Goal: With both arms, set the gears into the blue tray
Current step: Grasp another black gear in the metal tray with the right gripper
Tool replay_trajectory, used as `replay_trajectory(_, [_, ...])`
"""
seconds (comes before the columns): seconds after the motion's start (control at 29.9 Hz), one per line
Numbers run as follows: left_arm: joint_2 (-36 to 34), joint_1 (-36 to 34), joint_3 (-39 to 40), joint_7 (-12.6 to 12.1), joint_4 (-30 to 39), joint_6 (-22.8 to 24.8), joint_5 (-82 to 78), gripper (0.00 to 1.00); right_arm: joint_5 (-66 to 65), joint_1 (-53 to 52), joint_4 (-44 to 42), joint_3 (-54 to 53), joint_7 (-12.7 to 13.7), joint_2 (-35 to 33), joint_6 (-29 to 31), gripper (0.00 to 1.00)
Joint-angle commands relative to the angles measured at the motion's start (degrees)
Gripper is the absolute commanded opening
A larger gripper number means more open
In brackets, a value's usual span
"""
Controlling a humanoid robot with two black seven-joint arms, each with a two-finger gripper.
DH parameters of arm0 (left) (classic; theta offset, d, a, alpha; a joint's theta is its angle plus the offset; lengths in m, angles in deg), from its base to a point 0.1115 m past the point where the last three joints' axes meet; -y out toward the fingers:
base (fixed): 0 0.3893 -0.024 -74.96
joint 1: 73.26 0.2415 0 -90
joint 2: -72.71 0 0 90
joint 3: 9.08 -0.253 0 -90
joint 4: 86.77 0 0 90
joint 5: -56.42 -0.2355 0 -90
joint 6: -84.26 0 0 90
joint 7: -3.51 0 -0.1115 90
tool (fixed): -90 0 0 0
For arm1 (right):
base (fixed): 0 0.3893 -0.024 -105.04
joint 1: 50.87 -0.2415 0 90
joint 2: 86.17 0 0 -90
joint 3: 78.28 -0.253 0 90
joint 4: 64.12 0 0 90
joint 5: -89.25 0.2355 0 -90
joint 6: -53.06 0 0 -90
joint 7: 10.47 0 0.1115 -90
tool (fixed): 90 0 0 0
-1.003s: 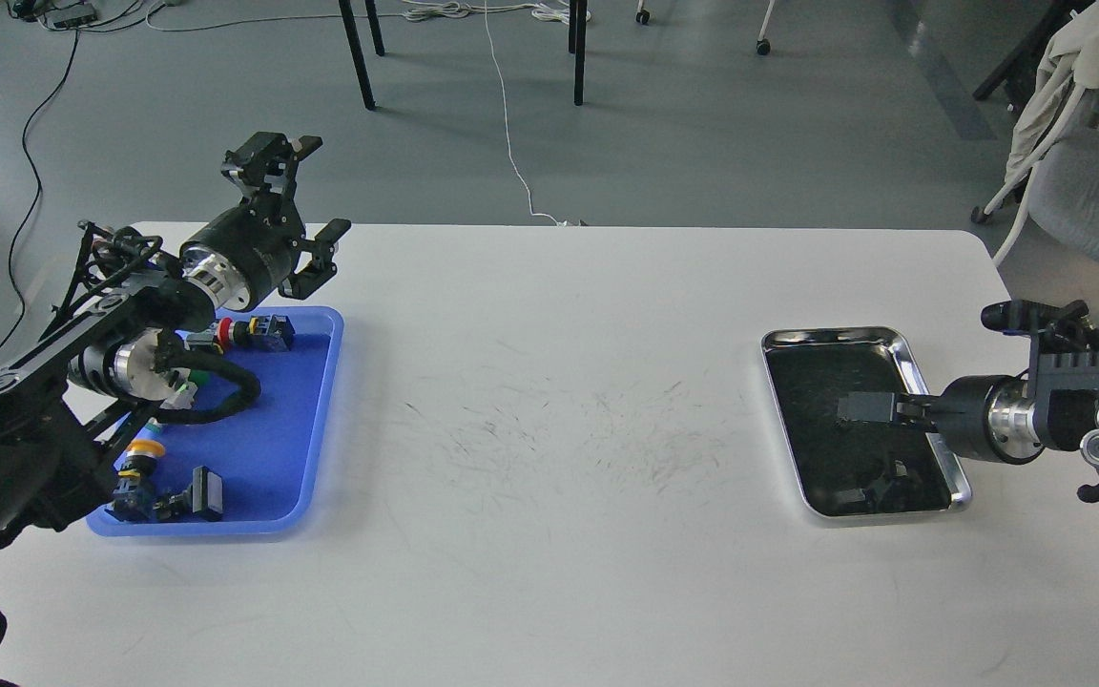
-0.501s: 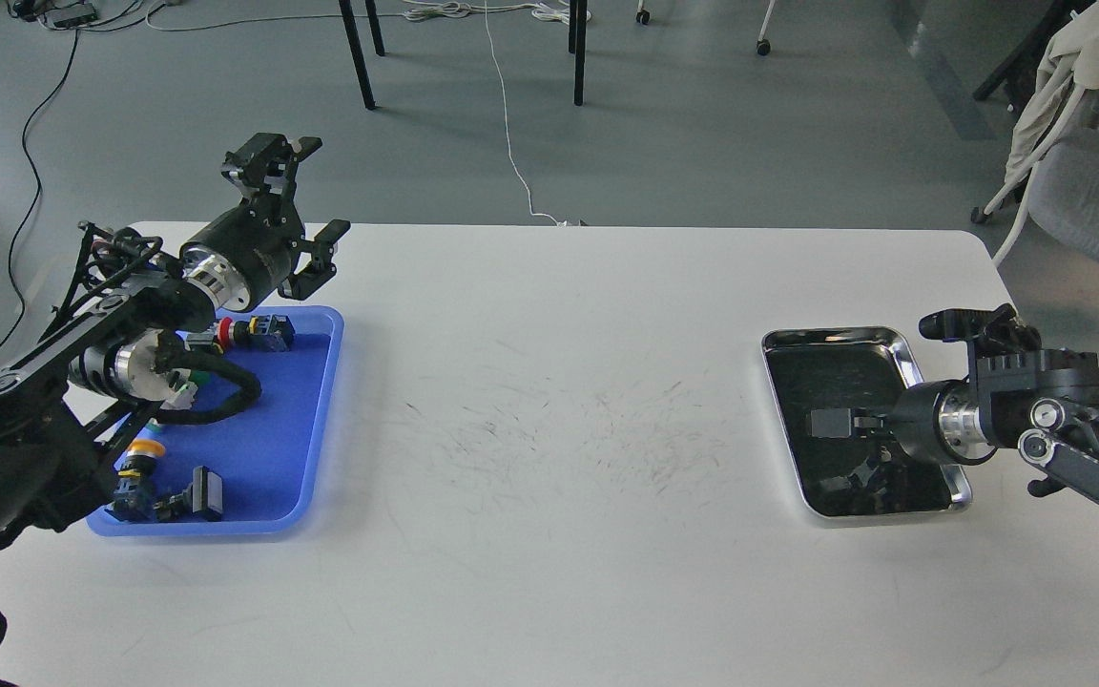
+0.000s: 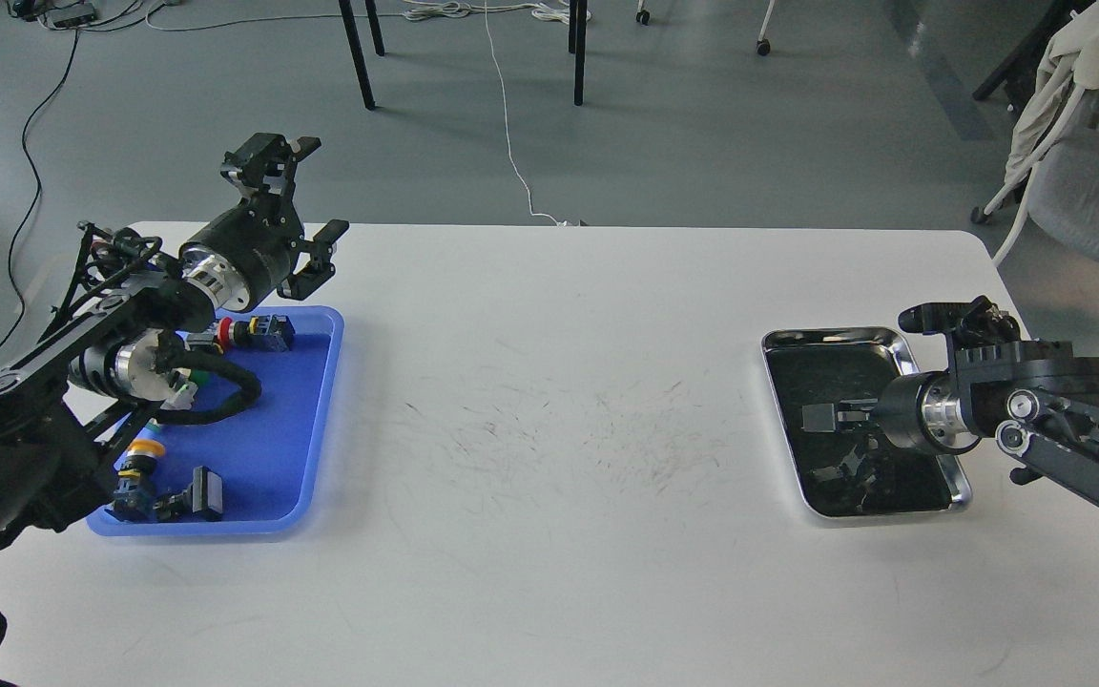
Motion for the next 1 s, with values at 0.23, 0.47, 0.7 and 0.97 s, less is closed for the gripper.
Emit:
replay_trajectory(0.23, [0.0, 0.0, 0.0, 0.0, 0.0, 0.0, 0.0, 0.98, -0.3, -1.0, 0.1, 1.7, -0.4, 0.0, 0.0, 0.56])
replay_trajectory(0.47, [-0.1, -0.1, 0.0, 0.0, 0.0, 0.0, 0.0, 0.98, -0.9, -2.5, 0.1, 3.4, -0.7, -0.3, 0.0, 0.3])
replay_trajectory(0.7, [-0.3, -0.1, 0.0, 0.0, 0.1, 0.0, 0.0, 0.98, -0.9, -2.6, 0.1, 4.2, -0.8, -0.6, 0.0, 0.04])
replay_trajectory(0.97, [-0.4, -0.1, 0.0, 0.0, 0.1, 0.0, 0.0, 0.98, -0.8, -3.9, 0.2, 4.1, -0.9, -0.6, 0.0, 0.02])
